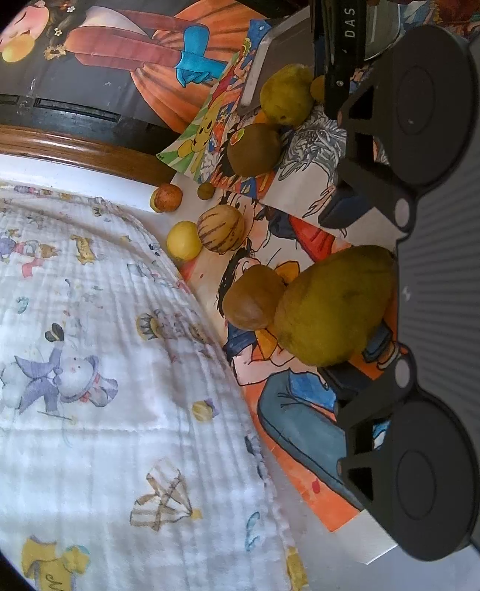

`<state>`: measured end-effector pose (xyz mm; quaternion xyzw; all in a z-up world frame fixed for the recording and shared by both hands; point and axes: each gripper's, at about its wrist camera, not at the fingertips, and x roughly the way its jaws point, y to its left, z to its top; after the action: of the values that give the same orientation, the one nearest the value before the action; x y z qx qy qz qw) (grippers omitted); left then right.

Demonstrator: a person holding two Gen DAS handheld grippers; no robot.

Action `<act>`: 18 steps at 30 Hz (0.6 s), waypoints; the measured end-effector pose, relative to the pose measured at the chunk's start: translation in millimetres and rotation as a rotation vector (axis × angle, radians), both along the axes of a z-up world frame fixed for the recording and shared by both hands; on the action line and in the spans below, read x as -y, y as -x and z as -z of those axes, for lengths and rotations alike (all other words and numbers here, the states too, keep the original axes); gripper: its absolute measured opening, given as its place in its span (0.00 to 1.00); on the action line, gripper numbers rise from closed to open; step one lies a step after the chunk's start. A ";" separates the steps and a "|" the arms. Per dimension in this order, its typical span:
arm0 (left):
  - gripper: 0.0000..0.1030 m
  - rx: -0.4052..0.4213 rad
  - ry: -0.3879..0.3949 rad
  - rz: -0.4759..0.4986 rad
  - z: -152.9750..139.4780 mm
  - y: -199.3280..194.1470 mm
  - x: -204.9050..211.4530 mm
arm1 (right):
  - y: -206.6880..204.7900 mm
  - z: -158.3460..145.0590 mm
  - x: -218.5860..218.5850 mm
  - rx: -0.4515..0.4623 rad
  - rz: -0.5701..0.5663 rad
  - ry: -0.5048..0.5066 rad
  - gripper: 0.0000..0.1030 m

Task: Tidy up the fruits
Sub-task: 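Grasp the large green-yellow pear with the left tool while the right tool grasps a small brown fruit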

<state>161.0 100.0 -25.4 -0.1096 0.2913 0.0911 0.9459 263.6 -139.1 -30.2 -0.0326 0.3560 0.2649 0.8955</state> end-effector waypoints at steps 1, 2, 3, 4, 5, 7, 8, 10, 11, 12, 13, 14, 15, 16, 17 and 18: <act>0.74 0.001 0.000 -0.001 0.3 -0.5 -0.2 | -0.5 0.5 -0.1 0.000 0.003 -0.001 0.51; 0.73 0.003 -0.002 -0.002 0.4 -0.6 0.0 | -0.8 1.2 -0.3 0.001 0.004 0.000 0.50; 0.72 0.004 -0.005 -0.005 0.4 -0.3 0.0 | -0.5 1.3 -0.8 0.005 0.004 0.003 0.49; 0.72 0.005 -0.006 -0.010 0.6 -0.7 0.1 | 0.3 1.8 -1.5 0.009 0.002 0.008 0.46; 0.69 0.007 -0.007 -0.016 0.8 -0.9 -0.1 | 1.3 2.3 -2.3 0.014 -0.001 0.012 0.45; 0.63 0.010 -0.015 -0.030 1.2 -2.6 -0.5 | 2.6 2.4 -3.5 0.023 -0.009 0.018 0.41; 0.63 0.011 -0.014 -0.029 1.1 -2.8 -1.2 | 3.5 2.6 -4.2 0.027 -0.014 0.020 0.39; 0.63 0.009 -0.013 -0.030 0.7 -3.2 -1.4 | 4.6 3.0 -5.2 0.031 -0.019 0.022 0.37; 0.63 0.009 -0.019 -0.029 0.8 -2.9 -1.2 | 4.8 3.1 -5.8 0.033 -0.022 0.023 0.35; 0.63 0.007 -0.024 -0.029 0.5 -3.1 -0.8 | 4.9 3.1 -6.3 0.034 -0.025 0.022 0.32; 0.63 0.006 -0.027 -0.030 0.3 -3.2 -0.3 | 4.9 3.1 -6.7 0.035 -0.027 0.021 0.31; 0.63 0.005 -0.028 -0.031 0.0 -3.1 0.3 | 5.1 3.1 -7.0 0.036 -0.030 0.020 0.30; 0.63 0.003 -0.026 -0.031 -0.3 -2.5 0.6 | 5.6 3.1 -7.7 0.036 -0.034 0.019 0.27; 0.63 0.001 -0.021 -0.029 -0.6 -1.7 1.1 | 6.4 3.1 -7.7 0.034 -0.041 0.015 0.27; 0.62 -0.001 -0.015 -0.025 -1.0 -0.5 2.1 | 7.6 2.9 -7.7 0.031 -0.052 0.009 0.27; 0.62 -0.002 -0.012 -0.021 -1.4 0.4 3.4 | 9.1 2.8 -8.4 0.030 -0.061 0.005 0.27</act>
<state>160.7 96.6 -24.0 -0.1070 0.2907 0.1031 0.9452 254.5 -130.6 -33.0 -0.0497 0.3419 0.2906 0.8923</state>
